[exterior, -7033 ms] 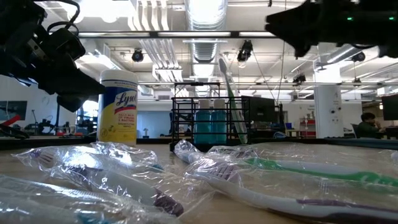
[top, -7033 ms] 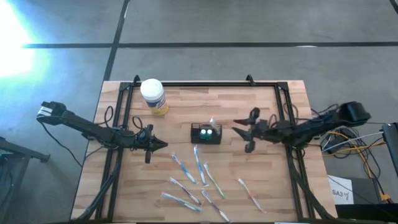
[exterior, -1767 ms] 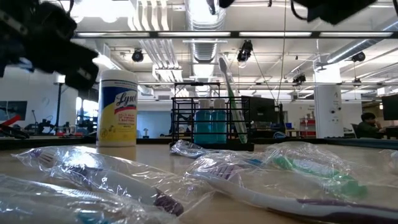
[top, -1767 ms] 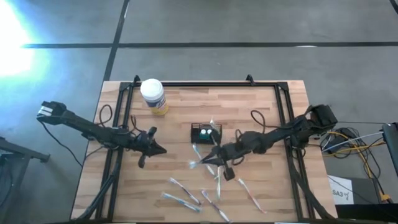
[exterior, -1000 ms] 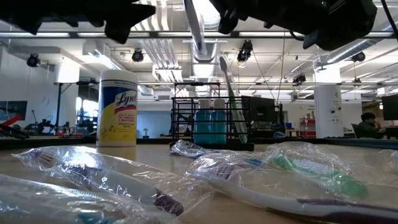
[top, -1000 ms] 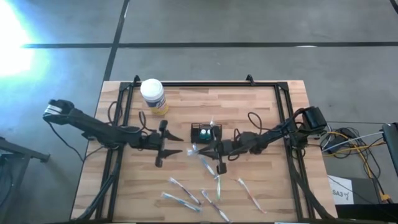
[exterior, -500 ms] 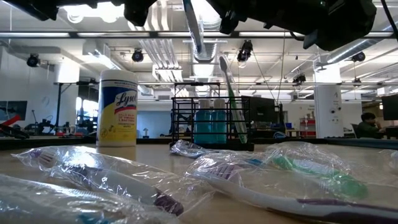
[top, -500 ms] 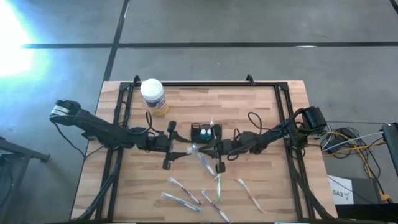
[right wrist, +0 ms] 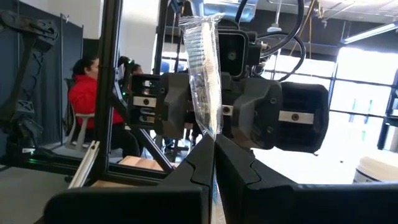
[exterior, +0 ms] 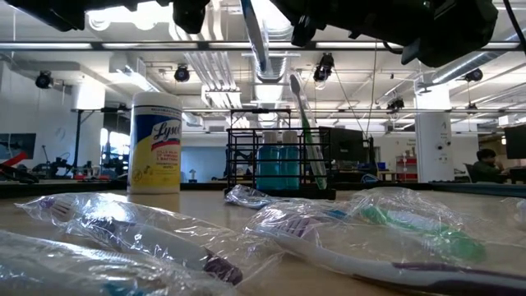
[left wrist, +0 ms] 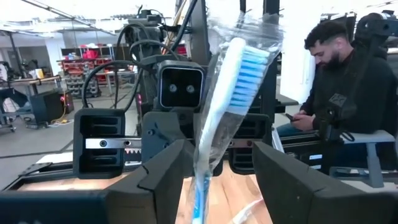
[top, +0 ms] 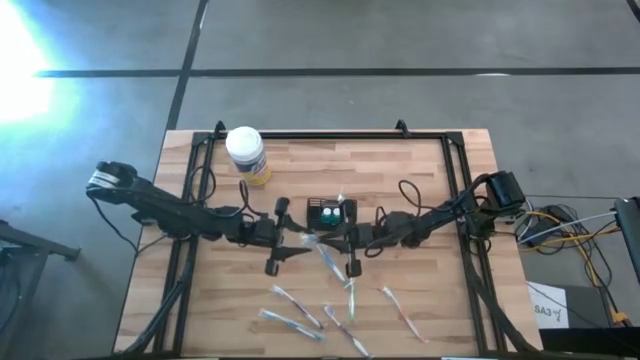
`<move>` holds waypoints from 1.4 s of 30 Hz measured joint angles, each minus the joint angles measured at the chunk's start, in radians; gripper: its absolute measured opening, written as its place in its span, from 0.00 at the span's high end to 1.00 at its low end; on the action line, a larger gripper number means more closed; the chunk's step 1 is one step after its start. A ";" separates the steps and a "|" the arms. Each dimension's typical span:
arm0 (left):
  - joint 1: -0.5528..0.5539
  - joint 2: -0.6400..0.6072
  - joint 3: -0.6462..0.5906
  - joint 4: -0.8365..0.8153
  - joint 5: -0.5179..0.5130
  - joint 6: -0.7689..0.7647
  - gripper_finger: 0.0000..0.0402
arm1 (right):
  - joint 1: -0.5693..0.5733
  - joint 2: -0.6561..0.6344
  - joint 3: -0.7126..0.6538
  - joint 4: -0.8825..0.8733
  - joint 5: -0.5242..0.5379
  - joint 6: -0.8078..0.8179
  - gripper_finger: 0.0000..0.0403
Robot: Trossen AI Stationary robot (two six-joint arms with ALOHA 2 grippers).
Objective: Pick & Place toothbrushing station
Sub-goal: Put the top left blue toothbrush into the black mesh organizer
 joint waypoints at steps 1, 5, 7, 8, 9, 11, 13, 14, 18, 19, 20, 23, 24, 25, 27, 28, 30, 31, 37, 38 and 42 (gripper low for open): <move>0.000 0.000 0.002 -0.001 0.000 0.000 0.52 | 0.000 0.000 0.000 0.000 0.000 0.000 0.98; 0.001 0.000 0.005 0.000 0.000 0.000 0.58 | 0.000 0.000 0.000 0.000 0.000 0.005 0.98; 0.001 0.000 0.005 0.000 0.000 -0.001 0.63 | 0.000 0.002 0.000 0.001 0.000 0.012 0.98; 0.001 0.000 0.005 0.001 0.000 -0.004 0.67 | 0.000 0.002 0.000 0.000 0.000 0.013 0.98; 0.001 0.000 0.005 0.001 0.000 -0.006 0.71 | -0.001 0.003 0.000 -0.001 0.000 0.013 0.98; 0.001 0.000 0.005 0.001 0.000 -0.006 0.80 | -0.001 0.004 0.000 0.000 0.000 0.013 0.98; 0.001 0.000 0.005 0.004 -0.003 -0.005 0.90 | -0.001 0.004 0.000 0.000 -0.004 0.015 0.98; 0.002 0.000 0.005 0.005 -0.003 -0.004 0.94 | 0.000 0.004 0.000 0.000 -0.003 0.015 0.98; 0.002 0.000 0.005 0.005 -0.012 0.000 0.96 | -0.002 0.004 0.000 -0.002 -0.003 0.017 0.98; 0.002 -0.001 0.005 0.005 -0.020 0.004 0.96 | -0.003 0.004 0.000 -0.004 -0.003 0.023 0.98; 0.002 -0.002 0.005 0.003 -0.023 0.007 0.97 | -0.003 0.004 0.000 -0.006 -0.003 0.035 0.98; 0.002 -0.015 0.002 -0.008 -0.025 0.019 0.97 | -0.004 -0.004 0.000 -0.014 -0.001 0.087 0.96; 0.001 -0.025 0.002 -0.015 -0.025 0.025 0.97 | -0.005 -0.011 -0.002 -0.015 -0.001 0.092 0.94; 0.001 -0.037 0.002 -0.022 -0.026 0.030 0.97 | -0.005 -0.024 -0.008 -0.015 0.000 0.092 0.93; 0.000 -0.071 0.000 -0.056 -0.026 0.032 0.97 | -0.005 -0.052 -0.024 -0.010 0.000 0.086 0.89; 0.000 -0.088 -0.005 -0.073 -0.027 0.032 0.97 | -0.005 -0.071 -0.037 -0.010 0.000 0.084 0.87; 0.000 -0.131 -0.024 -0.101 -0.037 0.033 0.97 | -0.005 -0.109 -0.073 -0.014 -0.001 0.084 0.84; 0.000 -0.158 -0.037 -0.115 -0.050 0.033 0.97 | -0.004 -0.133 -0.095 -0.014 -0.001 0.087 0.83; 0.002 -0.321 -0.147 -0.151 -0.217 0.049 0.97 | -0.004 -0.323 -0.267 -0.038 -0.002 0.111 0.83; 0.007 -0.343 -0.160 -0.155 -0.233 0.056 0.97 | -0.002 -0.355 -0.293 -0.050 -0.002 0.111 0.83; 0.045 -0.363 -0.169 -0.170 -0.241 0.030 0.97 | 0.001 -0.468 -0.389 -0.091 -0.003 0.111 0.86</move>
